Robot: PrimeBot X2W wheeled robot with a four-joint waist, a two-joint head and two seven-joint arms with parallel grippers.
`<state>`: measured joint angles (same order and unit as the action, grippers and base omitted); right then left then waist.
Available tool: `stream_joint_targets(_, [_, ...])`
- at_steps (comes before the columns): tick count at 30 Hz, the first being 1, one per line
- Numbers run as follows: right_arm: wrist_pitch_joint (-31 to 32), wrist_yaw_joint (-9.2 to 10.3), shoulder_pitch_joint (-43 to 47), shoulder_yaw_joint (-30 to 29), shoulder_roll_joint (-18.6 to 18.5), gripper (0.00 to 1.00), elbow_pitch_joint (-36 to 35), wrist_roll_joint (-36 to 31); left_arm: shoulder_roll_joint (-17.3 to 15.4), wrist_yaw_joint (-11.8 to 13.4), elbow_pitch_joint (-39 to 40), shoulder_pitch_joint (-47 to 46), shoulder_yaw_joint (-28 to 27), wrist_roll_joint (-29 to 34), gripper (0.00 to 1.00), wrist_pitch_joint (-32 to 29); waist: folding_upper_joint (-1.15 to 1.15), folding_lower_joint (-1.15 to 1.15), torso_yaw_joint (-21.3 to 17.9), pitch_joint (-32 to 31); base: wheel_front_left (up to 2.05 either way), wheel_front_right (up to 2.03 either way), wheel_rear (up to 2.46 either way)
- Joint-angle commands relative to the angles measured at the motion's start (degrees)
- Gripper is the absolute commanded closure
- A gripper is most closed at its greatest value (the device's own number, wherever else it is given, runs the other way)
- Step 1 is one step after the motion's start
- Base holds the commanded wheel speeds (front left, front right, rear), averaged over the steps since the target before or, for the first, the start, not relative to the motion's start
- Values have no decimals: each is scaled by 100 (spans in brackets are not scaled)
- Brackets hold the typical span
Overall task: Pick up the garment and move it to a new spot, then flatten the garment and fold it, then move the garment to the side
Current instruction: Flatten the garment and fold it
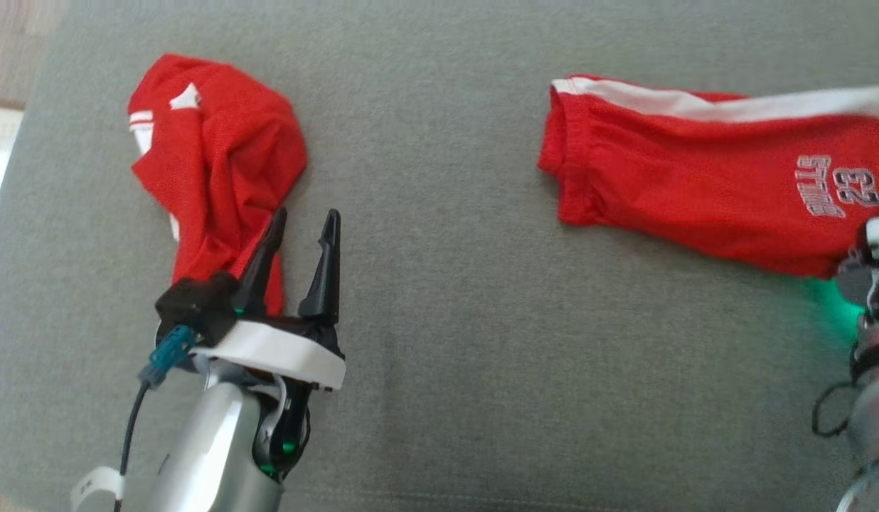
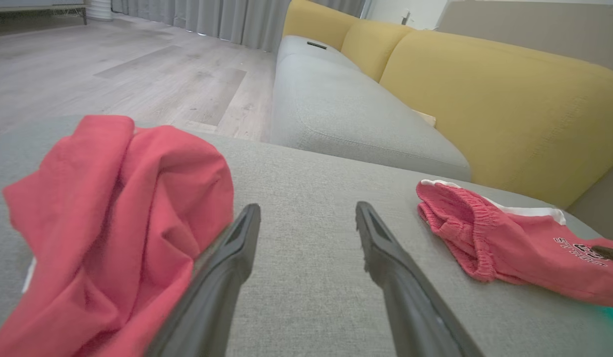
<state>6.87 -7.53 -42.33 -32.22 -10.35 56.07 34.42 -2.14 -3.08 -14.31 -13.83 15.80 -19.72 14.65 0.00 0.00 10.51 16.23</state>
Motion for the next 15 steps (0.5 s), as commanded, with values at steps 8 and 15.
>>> stream_joint_targets(8, [-108,4,222,33,188,100,-657,-79,-74,-26,144,27,-164,-13,0,35,0,0,-140,-183,0,0,0])
stream_joint_targets(15, [-60,4,128,380,421,100,-1055,21,-74,-30,73,62,-183,-14,0,35,0,0,-34,-321,0,0,0])
